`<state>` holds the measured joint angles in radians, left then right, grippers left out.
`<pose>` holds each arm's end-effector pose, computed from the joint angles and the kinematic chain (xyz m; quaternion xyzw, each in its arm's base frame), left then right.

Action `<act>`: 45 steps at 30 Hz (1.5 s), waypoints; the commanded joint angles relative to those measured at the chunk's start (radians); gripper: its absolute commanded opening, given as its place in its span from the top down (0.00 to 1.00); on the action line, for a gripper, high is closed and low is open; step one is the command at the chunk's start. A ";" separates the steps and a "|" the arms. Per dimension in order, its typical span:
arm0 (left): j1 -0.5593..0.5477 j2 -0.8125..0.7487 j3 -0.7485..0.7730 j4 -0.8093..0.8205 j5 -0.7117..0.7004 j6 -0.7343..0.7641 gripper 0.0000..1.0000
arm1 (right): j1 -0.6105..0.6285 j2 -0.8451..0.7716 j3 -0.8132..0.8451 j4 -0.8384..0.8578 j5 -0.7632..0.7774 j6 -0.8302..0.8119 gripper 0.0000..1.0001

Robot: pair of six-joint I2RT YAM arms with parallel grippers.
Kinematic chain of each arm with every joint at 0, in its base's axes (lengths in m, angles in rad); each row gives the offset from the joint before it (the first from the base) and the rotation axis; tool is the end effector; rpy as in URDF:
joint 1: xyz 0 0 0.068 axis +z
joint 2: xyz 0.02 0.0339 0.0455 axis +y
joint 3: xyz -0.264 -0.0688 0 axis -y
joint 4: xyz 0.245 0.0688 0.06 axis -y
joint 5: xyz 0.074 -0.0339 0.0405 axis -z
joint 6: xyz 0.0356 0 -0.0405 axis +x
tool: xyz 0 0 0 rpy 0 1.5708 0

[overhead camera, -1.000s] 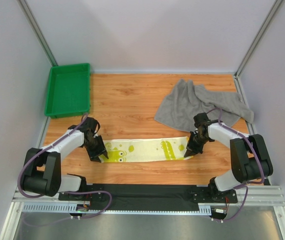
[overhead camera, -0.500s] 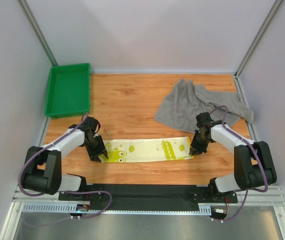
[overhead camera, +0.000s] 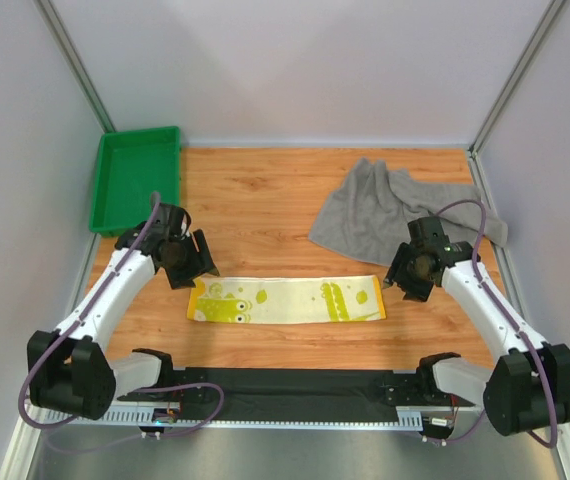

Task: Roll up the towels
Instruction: Fold the towel

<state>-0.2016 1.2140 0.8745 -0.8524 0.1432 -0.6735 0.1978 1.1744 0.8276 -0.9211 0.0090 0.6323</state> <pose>0.2137 -0.0489 0.2344 -0.2159 0.9556 -0.1432 0.1404 0.1977 0.0393 0.2256 0.2137 0.9652 0.0568 0.1399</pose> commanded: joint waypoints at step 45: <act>0.002 -0.700 0.107 -0.171 -0.287 0.222 0.20 | 0.000 -0.015 -0.341 0.311 -0.101 0.170 0.78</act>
<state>-0.2016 0.5030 0.9775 -1.0504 -0.1314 -0.4469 0.1978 1.1435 0.4908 -0.6487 -0.1356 0.8040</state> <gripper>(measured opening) 0.801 0.247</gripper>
